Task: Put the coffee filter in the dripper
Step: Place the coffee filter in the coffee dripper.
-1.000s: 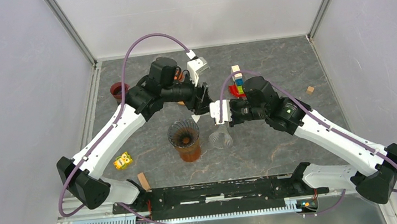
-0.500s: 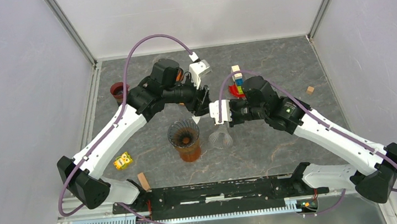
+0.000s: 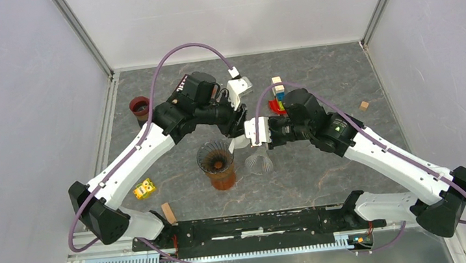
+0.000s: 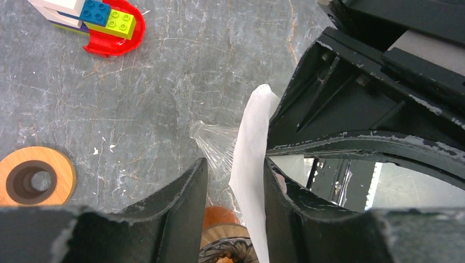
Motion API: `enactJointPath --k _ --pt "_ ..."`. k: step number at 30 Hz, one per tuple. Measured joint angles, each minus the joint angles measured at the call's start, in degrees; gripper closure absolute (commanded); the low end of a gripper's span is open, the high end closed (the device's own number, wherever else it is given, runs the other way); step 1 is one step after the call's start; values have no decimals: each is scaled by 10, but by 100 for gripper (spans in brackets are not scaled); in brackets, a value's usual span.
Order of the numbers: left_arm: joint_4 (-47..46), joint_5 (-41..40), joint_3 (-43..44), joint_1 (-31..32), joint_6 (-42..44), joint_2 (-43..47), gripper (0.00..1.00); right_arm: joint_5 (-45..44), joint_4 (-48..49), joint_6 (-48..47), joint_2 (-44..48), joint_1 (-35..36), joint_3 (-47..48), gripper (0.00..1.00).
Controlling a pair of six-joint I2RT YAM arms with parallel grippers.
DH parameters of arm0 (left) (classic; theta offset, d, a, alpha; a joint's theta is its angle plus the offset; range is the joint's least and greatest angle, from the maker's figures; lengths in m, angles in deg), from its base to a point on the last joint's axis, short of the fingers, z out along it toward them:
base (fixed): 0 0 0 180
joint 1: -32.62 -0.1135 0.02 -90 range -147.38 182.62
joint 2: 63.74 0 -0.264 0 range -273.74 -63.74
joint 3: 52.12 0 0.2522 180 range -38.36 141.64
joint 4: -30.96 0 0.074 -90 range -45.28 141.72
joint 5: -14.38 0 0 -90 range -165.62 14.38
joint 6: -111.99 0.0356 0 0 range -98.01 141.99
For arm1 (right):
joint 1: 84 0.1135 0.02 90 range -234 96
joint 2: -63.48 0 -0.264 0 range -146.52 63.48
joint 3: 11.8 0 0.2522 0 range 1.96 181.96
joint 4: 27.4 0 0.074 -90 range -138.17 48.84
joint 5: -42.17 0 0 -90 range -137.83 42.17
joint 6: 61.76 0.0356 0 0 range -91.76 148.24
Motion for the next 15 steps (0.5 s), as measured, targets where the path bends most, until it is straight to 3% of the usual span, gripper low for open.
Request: enactJointPath --k 8,15 --pt "4 3 12 0 10 -12 98 0 -8 -5 0 4 5 100" --pt "7 3 24 0 28 -16 98 5 -37 -26 0 10 5 97"
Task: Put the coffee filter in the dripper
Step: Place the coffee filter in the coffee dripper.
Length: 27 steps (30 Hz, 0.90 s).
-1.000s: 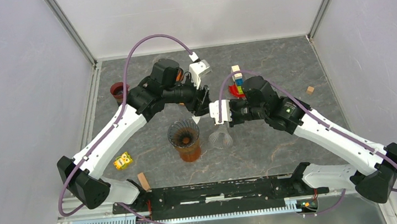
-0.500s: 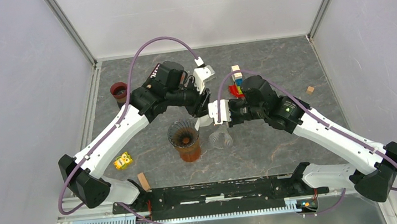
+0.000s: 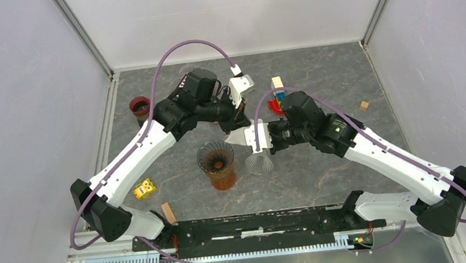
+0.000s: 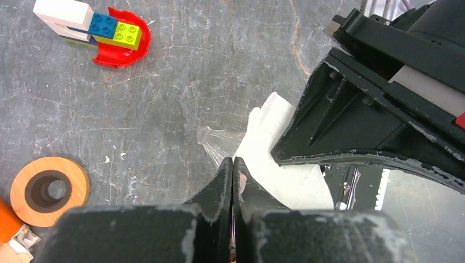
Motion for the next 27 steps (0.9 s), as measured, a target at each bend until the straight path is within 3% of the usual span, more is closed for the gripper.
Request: enactJointPath --k 5,16,24,27 --pt "2 4 2 0 7 0 98 0 -19 -14 0 6 0 91" --pt "3 32 2 0 8 0 98 -31 -23 -14 -12 42 19 62" --pt "3 32 2 0 7 0 98 -81 -23 -17 -38 82 36 59" --pt "3 32 2 0 7 0 98 -99 -24 -17 -48 93 37 67"
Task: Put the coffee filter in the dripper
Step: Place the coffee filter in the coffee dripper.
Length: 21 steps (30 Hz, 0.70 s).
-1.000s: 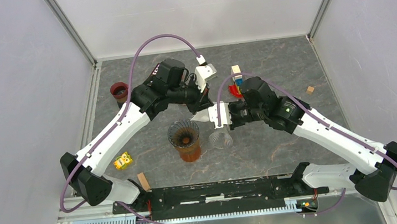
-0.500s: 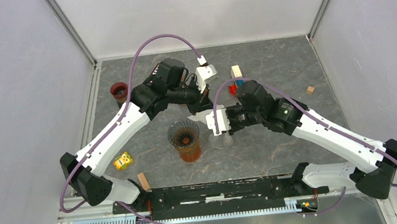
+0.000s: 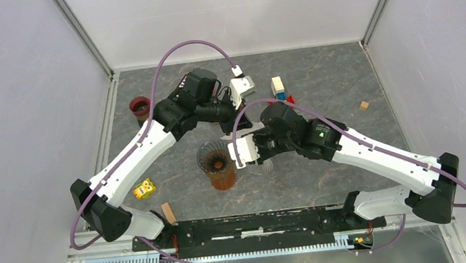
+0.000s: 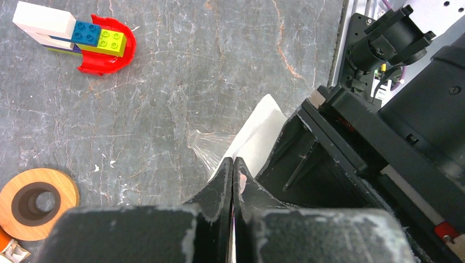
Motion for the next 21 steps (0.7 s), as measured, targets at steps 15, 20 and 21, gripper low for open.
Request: enactJointPath --k 15,20,21 --pt "24 -23 0 1 34 0 81 -22 3 1 3 5 0 100" --pt "37 -36 2 6 45 -5 65 -27 3 1 3 5 0 100" --pt "40 -37 3 7 45 -7 62 -30 3 1 3 5 0 100"
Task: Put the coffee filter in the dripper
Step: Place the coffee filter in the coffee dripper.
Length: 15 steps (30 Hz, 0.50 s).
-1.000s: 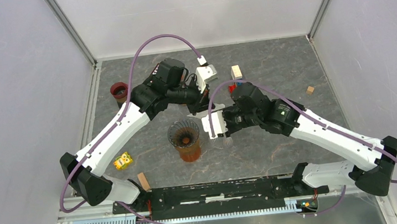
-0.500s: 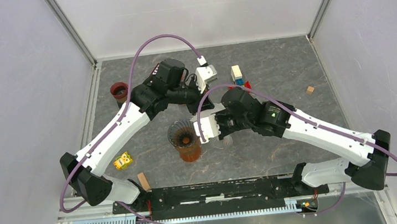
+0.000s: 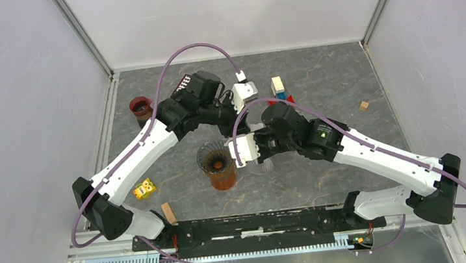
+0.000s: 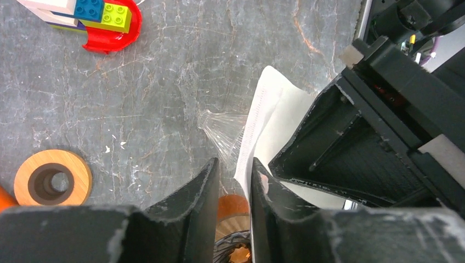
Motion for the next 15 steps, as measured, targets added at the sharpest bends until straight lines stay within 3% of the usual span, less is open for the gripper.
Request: enactJointPath --k 5,7,11,15 --pt "15 -4 8 0 0 -13 55 -7 0 0 0 0 0 100" --pt "17 -7 10 0 0 -17 64 -7 0 0 0 0 0 100" --pt "22 -13 16 0 0 -23 97 -6 -2 -1 0 0 0 100" --pt "25 -21 28 0 0 -24 98 0 -9 -5 0 0 0 100"
